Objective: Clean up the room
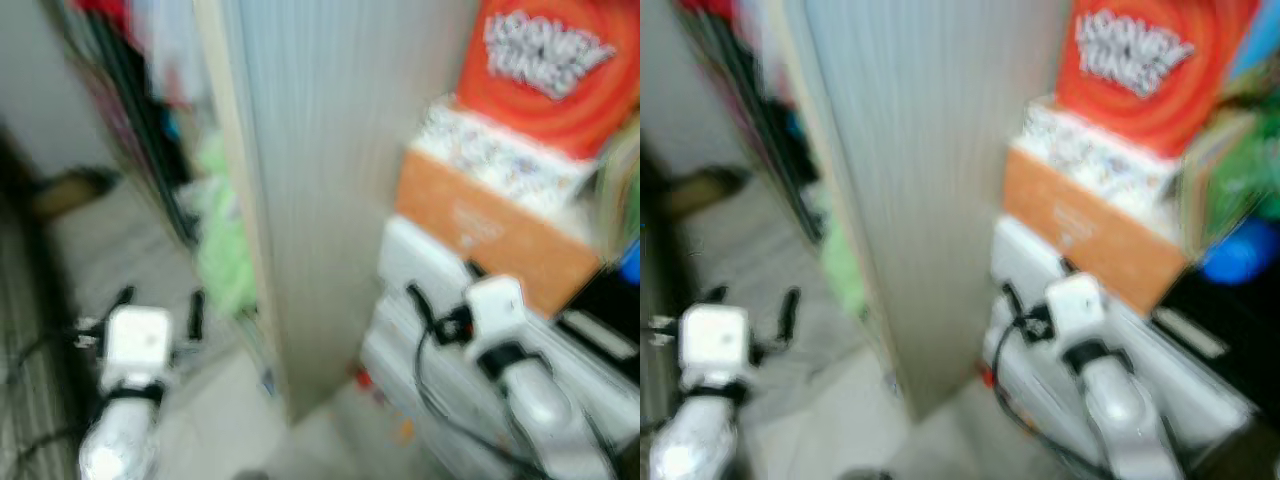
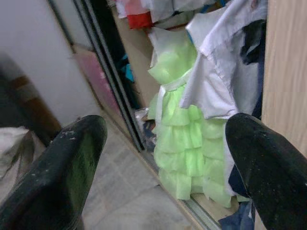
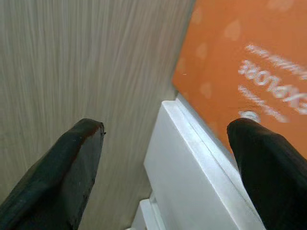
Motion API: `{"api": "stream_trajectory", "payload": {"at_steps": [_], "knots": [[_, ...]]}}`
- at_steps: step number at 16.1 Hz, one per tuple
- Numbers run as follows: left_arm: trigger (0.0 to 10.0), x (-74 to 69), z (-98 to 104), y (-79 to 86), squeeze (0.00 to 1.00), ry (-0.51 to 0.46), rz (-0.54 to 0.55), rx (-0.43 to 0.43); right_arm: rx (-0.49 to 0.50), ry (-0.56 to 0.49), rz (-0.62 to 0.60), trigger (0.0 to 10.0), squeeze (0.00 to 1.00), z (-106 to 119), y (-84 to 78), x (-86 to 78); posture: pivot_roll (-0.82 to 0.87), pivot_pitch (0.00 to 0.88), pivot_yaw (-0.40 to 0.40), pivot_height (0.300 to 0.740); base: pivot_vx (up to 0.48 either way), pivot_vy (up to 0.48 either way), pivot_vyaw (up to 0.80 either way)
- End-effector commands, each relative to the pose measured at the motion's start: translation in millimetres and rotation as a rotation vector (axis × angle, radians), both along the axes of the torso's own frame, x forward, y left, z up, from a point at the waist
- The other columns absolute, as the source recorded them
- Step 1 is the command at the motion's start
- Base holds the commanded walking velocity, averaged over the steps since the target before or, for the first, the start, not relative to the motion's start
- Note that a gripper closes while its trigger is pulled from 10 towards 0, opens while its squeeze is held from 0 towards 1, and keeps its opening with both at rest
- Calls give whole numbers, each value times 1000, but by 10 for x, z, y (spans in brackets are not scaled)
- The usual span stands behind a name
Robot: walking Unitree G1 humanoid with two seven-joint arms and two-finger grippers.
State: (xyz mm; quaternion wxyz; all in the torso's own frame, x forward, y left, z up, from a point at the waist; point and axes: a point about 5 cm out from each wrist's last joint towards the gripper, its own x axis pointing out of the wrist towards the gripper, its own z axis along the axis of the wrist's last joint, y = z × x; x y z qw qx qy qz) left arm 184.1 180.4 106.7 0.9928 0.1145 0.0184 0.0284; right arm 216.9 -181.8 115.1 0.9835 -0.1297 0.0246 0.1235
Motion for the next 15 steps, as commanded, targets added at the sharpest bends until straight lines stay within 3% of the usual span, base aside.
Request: {"api": "stream_trajectory", "payload": {"at_steps": [1,9,15], "knots": [[10000,-8,34,51,0,-7,10,18,9,-16,19,10000,0,40,45,21,-74,0,-31,740,0,0,800],[10000,46,40,65,0,-12,34,14,21,-5,31,10000,0,12,40,21,-78,0,-34,740,0,0,755],[10000,77,25,61,0,-9,31,15,35,11,21,10000,0,-14,31,26,-81,0,-34,740,-84,0,0]]}}
